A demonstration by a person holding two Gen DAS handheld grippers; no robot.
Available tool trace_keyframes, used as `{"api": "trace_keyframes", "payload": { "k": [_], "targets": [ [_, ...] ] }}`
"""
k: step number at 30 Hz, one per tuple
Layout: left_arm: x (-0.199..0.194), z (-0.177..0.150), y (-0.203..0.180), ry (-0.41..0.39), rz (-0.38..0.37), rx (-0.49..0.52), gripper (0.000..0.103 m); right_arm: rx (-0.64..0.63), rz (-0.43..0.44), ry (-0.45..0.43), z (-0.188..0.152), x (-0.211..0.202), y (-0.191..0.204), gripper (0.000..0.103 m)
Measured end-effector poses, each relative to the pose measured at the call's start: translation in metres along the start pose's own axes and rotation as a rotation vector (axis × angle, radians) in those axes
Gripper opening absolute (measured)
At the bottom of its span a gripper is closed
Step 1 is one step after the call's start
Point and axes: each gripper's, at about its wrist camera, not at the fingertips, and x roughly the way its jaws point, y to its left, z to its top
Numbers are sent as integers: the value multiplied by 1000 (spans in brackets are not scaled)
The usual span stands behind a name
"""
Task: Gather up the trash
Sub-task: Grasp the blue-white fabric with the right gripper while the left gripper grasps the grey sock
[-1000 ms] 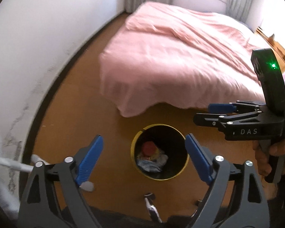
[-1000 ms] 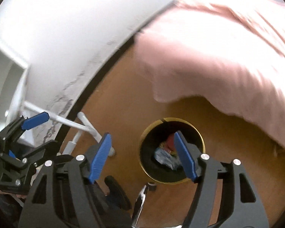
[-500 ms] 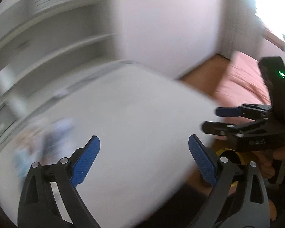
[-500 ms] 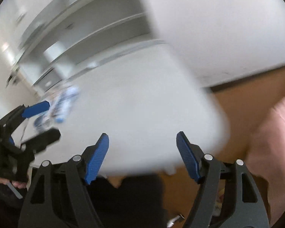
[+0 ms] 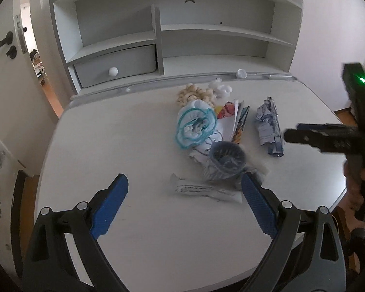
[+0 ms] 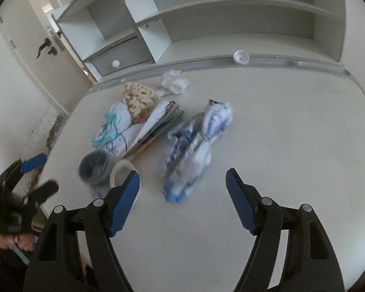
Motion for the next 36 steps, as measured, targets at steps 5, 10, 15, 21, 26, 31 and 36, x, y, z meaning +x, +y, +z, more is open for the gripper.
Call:
{"api": "trace_keyframes", "payload": {
  "k": [5, 10, 15, 21, 26, 31, 36],
  "targets": [
    [7, 1, 1, 0, -47, 48, 91, 12, -56, 36, 13, 25, 5, 71],
    [27, 8, -8, 17, -80, 64, 91, -7, -76, 53, 16, 36, 2, 36],
    [41, 10, -15, 39, -100, 69, 91, -26, -75, 34, 17, 27, 2, 35],
    [50, 11, -19, 59, -95, 72, 78, -11, -62, 6, 14, 8, -7, 35],
    [56, 10, -22, 104, -133, 66, 27, -3, -46, -13, 10, -4, -12, 35],
    [39, 16, -20, 71, -108, 22, 7, 2, -41, -44, 7, -21, -15, 35],
    [14, 26, -23, 21, -76, 29, 7, 10, -50, -75, -2, -42, -25, 35]
  ]
}}
